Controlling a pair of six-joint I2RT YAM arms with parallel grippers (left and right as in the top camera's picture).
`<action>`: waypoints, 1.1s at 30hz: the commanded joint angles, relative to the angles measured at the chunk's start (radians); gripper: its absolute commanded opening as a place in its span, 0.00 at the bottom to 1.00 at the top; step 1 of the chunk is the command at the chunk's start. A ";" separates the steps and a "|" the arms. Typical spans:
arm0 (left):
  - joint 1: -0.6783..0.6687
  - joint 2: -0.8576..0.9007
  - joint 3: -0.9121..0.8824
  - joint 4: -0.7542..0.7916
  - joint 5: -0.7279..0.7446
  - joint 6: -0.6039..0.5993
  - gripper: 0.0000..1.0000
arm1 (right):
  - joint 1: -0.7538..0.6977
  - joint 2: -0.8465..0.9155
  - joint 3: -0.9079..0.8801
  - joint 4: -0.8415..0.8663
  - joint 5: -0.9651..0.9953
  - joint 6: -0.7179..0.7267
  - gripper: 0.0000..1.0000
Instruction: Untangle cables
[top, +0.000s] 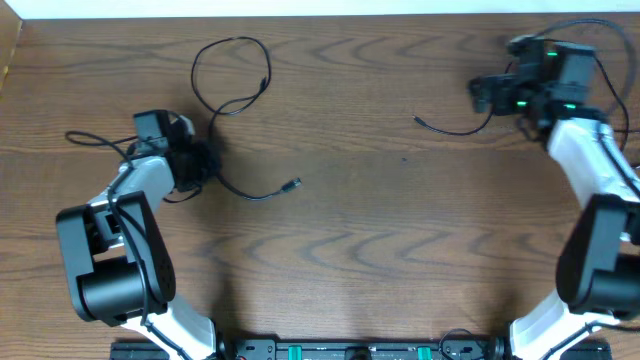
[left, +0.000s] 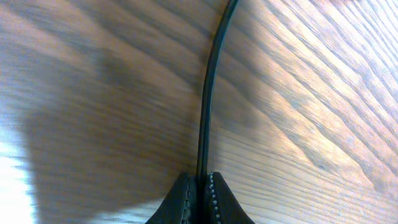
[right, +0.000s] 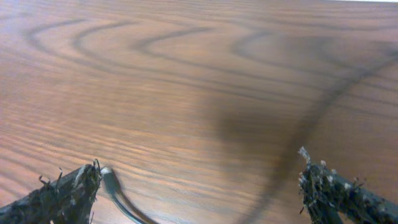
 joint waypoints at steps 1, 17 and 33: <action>-0.015 0.024 -0.023 -0.008 -0.004 0.031 0.07 | 0.061 0.087 0.014 0.054 -0.008 0.051 0.99; -0.015 0.024 -0.023 -0.023 -0.003 0.031 0.08 | 0.076 0.315 0.014 0.223 0.127 0.127 0.99; -0.016 0.024 -0.023 -0.031 -0.003 0.031 0.08 | -0.234 0.303 0.014 0.044 0.183 0.133 0.99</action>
